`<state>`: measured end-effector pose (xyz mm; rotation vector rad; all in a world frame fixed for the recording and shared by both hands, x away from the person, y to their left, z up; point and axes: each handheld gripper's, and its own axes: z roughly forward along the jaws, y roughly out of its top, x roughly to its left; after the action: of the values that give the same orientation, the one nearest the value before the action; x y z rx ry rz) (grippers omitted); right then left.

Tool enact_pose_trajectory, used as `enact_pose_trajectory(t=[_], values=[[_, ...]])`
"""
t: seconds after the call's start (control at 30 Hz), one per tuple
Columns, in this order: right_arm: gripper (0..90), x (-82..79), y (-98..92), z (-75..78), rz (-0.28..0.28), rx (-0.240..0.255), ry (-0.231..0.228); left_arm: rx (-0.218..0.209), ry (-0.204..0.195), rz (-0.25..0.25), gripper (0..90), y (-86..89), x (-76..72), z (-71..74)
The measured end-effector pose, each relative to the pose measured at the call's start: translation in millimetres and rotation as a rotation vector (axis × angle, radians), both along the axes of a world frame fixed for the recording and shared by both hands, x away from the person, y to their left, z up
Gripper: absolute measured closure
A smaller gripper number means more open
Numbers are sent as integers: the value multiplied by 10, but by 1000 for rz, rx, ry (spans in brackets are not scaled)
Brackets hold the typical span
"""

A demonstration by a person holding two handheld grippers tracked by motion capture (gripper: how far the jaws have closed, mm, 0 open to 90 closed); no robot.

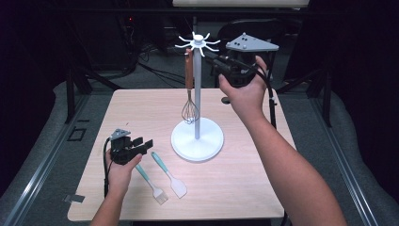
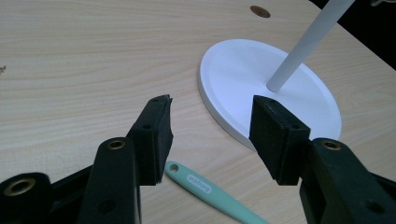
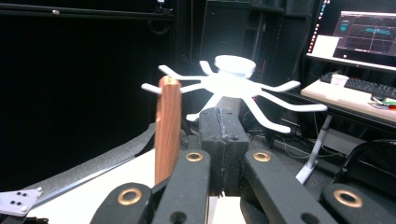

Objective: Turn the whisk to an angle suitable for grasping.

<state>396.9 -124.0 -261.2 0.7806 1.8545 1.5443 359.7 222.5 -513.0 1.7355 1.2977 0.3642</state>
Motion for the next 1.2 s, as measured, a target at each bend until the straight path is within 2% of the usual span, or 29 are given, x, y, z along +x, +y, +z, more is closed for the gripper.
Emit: enact_pose_trajectory(t=[0.3, 0.43, 0.57, 0.67, 0.83, 0.93, 1.03, 1.07, 1.2], values=[[877, -27, 5, -60, -40, -16, -1, 1, 3, -1, 485, 23, -6, 11], [827, -31, -31, -181, -42, -10, 22, 1, 3, 1, 485, 24, -5, 9], [724, -37, -77, -324, -40, 4, 56, -1, -1, 6, 485, 18, -5, 7], [705, -44, -93, -431, -38, -4, 81, 0, 1, 6, 485, 17, -2, 3], [641, -50, -101, -611, -36, -39, 128, 4, 3, 4, 485, 28, -3, 6], [612, -64, -84, -748, -33, -59, 156, -8, -3, 16, 485, 32, -2, -5], [602, -76, -53, -872, -29, -86, 169, -8, -2, 17, 485, 36, 0, -10], [601, -84, -43, -917, -25, -109, 186, -6, 5, 13, 484, 41, -1, -5], [588, -100, -7, -1059, -9, -137, 220, -11, 1, 17, 484, 37, -2, -9]])
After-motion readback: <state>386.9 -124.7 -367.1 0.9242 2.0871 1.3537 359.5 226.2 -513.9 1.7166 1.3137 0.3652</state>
